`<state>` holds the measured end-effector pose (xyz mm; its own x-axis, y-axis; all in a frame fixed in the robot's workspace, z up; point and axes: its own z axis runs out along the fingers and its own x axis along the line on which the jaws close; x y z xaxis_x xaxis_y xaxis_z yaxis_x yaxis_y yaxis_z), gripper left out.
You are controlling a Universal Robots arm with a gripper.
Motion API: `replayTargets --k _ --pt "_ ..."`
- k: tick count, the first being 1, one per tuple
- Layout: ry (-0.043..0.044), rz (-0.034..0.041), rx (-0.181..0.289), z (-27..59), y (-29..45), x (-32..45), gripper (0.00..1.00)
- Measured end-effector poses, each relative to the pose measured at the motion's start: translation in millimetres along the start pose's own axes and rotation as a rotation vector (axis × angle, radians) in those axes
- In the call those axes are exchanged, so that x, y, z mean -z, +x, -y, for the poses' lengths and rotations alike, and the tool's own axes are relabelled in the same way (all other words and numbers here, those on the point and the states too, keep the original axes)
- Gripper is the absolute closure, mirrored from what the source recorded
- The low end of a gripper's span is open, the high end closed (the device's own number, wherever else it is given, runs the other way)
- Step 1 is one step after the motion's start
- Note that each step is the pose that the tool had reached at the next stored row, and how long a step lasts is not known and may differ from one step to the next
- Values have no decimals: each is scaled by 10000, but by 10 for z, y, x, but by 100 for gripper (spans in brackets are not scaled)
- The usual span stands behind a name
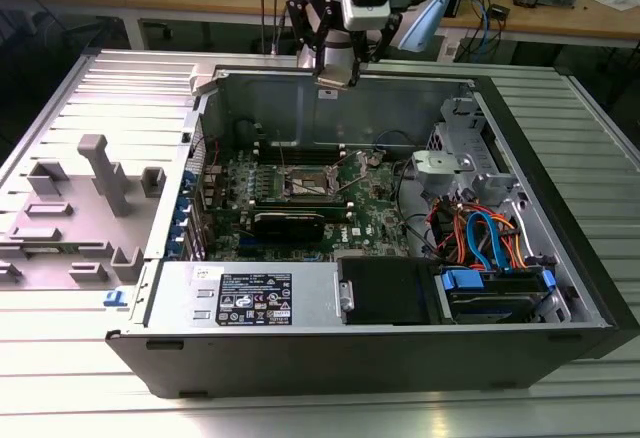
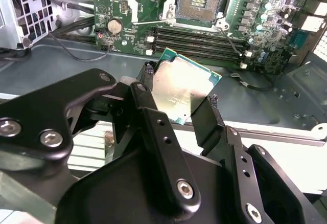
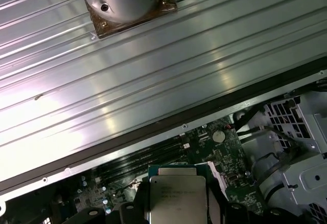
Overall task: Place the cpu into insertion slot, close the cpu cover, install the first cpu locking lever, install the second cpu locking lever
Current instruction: 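Place the cpu into insertion slot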
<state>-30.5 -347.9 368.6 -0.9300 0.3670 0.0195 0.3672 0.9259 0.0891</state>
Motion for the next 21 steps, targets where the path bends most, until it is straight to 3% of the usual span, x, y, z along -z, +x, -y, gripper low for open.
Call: replayTargets --k 12,21 --pt "-10 51 -593 0 0 -7 46" --pt "-14 64 -746 1 0 -7 46"
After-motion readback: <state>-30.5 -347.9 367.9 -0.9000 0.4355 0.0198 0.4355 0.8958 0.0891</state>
